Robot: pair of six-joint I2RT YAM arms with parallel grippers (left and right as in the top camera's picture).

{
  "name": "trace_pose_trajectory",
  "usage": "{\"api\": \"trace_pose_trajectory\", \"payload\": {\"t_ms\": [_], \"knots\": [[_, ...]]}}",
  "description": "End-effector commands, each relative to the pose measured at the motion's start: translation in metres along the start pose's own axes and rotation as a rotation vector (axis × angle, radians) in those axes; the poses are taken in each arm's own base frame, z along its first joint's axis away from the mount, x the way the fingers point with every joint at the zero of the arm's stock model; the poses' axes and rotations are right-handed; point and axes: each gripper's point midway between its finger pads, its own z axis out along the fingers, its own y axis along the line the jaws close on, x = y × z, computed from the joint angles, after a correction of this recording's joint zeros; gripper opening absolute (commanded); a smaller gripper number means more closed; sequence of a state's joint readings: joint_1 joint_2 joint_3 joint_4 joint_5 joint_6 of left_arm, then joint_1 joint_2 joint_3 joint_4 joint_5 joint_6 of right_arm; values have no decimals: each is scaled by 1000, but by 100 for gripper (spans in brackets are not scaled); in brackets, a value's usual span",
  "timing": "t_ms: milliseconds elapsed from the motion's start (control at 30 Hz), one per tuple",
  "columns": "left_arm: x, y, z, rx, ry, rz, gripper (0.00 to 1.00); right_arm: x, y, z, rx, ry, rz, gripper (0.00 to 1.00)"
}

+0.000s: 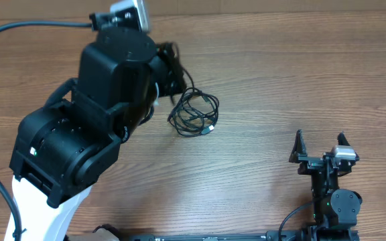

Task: Untangle cables
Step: 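Lift the cable strand with the left gripper and pull it up-left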

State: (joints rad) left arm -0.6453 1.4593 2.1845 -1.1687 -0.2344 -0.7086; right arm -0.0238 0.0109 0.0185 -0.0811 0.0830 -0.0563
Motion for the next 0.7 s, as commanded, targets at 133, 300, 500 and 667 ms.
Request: {"api": "trace_pose_trajectory", "payload": {"t_ms": [133, 300, 500, 667], "knots": [[-38, -74, -49, 414, -109, 8, 4, 2, 0, 0, 3, -3, 3, 100], [-45, -70, -63, 404, -157, 42, 4, 2, 0, 0, 2, -3, 3, 100], [-11, -16, -16, 95, -35, 83, 4, 2, 0, 0, 2, -3, 3, 100], [5, -21, 11, 97, 40, 96, 4, 2, 0, 0, 2, -3, 3, 100]]}}
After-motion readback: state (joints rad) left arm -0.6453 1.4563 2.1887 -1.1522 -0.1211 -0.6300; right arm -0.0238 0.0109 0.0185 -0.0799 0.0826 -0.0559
